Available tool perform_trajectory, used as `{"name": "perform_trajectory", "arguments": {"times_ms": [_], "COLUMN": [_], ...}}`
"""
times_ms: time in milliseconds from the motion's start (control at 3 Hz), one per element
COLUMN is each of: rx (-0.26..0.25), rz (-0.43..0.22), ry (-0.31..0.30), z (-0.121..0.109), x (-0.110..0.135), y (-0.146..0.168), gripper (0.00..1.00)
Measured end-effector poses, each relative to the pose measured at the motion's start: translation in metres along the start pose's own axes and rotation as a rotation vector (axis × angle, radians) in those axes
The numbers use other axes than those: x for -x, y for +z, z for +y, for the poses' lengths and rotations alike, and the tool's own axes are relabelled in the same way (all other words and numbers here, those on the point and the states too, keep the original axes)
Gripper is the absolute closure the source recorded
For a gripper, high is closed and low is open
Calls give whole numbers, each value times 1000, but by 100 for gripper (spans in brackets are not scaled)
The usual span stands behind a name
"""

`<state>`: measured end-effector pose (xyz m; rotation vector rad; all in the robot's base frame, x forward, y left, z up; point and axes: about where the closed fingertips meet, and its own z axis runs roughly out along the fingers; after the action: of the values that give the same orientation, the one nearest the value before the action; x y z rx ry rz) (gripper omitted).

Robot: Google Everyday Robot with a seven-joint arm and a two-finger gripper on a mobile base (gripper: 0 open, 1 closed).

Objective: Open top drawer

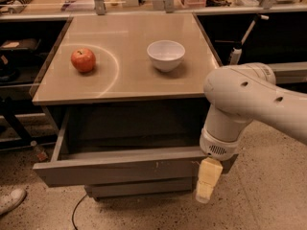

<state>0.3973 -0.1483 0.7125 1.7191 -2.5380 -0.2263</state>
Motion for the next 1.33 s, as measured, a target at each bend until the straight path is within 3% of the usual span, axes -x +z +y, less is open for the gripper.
{"name": "perform_trajectory", "arguments": {"times_ms": [333,667,1000,1333], "rx": [23,90,147,198], "rz": [1,31,75,119], "ry": [-63,-98,-114,-74], "z": [-15,-24,-26,-15], "x": [37,51,48,23], "y": [13,40,60,62], "gripper": [0,0,0,0]}}
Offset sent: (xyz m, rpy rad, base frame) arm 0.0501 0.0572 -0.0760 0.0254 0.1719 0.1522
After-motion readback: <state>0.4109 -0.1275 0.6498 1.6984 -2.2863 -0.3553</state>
